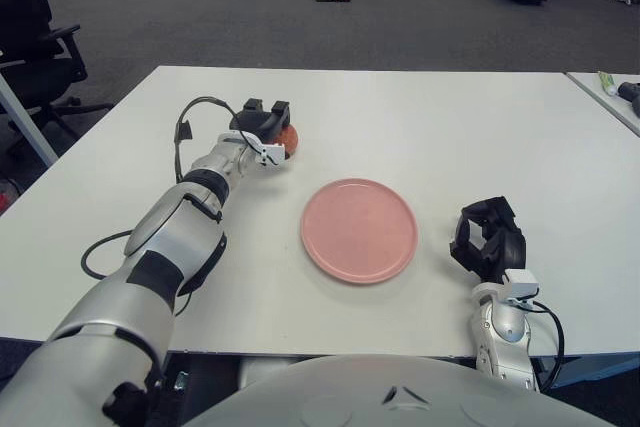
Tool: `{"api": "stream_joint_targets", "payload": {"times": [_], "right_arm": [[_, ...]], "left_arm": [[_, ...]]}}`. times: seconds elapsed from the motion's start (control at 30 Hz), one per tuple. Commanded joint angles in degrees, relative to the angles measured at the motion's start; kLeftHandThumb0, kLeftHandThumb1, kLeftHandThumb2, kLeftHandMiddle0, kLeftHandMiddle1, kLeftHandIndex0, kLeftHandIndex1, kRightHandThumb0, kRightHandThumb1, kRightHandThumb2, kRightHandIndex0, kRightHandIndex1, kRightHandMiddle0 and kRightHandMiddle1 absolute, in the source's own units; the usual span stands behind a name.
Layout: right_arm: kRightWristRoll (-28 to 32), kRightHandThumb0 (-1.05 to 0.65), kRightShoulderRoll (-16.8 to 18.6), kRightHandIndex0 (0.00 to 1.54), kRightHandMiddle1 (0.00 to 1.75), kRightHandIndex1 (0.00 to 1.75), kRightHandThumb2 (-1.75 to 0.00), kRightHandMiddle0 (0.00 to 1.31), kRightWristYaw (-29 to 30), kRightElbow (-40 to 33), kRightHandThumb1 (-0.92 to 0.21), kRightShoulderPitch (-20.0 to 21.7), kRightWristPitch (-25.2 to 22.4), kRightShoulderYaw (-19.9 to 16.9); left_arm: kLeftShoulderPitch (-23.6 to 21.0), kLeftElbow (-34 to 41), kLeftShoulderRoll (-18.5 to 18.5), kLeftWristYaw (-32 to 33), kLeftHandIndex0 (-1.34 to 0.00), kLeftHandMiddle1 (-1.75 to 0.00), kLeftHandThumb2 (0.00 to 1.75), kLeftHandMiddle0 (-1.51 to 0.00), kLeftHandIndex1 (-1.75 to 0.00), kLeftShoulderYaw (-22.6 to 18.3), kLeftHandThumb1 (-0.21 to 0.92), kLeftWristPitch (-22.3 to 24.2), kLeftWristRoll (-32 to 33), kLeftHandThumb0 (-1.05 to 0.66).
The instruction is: Put the apple into the plate.
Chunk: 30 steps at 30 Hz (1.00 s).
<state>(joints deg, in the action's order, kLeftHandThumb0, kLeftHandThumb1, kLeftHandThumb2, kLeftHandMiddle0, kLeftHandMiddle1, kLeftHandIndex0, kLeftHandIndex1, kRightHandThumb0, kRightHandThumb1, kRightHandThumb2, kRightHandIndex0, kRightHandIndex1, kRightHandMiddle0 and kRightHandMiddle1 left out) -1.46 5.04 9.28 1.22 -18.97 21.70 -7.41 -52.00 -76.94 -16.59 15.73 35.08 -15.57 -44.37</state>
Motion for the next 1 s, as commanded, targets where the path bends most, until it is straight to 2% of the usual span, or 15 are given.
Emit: {"api": "stream_joint_targets", "payload": {"times": [0.0,0.4,0.6,0.73,0.83,0.93,0.97], "right_arm": [[0.0,-0.41,0.0,0.61,1.75,1.42,-1.03,0.43,0.3,-1.0,-0.55,1.1,-0.2,0.0],[-0.3,-0.41,-0.6,0.62,1.75,1.42,-1.03,0.43,0.2,-0.6,-0.55,1.4,0.0,-0.1],[0.1,-0.41,-0.7,0.62,1.75,1.42,-1.03,0.42,0.0,-0.3,-0.55,1.7,0.1,-0.3],[0.5,-0.41,-0.8,0.61,1.75,1.42,-1.02,0.42,-0.3,0.0,-0.56,1.9,0.3,-0.3],[0.5,-0.41,-0.9,0.61,1.75,1.42,-1.02,0.42,-0.3,0.2,-0.56,2.0,0.5,-0.4],[0.3,-0.41,-0.9,0.61,1.75,1.41,-1.02,0.42,-0.3,0.3,-0.56,2.1,0.5,-0.5],[0.2,-0.41,-0.9,0.61,1.75,1.41,-1.02,0.42,-0.2,0.3,-0.56,2.1,0.6,-0.6]], "left_arm": [[-0.1,-0.7,-0.4,-1.9,-0.29,-1.75,0.84,-0.44,-1.75,0.4,0.52,0.1,-0.4,-0.84],[0.0,-0.8,-0.5,-2.2,-0.19,-1.75,0.86,-0.33,-1.75,0.1,0.5,-0.2,-0.1,-0.8],[0.0,-0.8,-0.4,-2.5,-0.19,-1.75,0.95,-0.26,-1.75,-0.2,0.42,0.1,0.3,-0.74],[0.0,-1.0,-0.2,-2.9,-0.13,-1.74,1.01,-0.17,-1.75,-0.2,0.38,0.9,0.3,-0.72],[-0.1,-1.2,0.1,-3.2,-0.04,-1.58,1.01,-0.08,-1.61,0.3,0.39,2.1,-0.2,-0.75],[-0.2,-1.2,0.2,-3.5,-0.01,-1.39,0.97,-0.03,-1.44,0.8,0.43,2.9,-0.6,-0.78],[-0.2,-1.2,0.3,-3.5,-0.01,-1.18,0.9,-0.02,-1.28,1.0,0.48,3.2,-0.8,-0.8]]}}
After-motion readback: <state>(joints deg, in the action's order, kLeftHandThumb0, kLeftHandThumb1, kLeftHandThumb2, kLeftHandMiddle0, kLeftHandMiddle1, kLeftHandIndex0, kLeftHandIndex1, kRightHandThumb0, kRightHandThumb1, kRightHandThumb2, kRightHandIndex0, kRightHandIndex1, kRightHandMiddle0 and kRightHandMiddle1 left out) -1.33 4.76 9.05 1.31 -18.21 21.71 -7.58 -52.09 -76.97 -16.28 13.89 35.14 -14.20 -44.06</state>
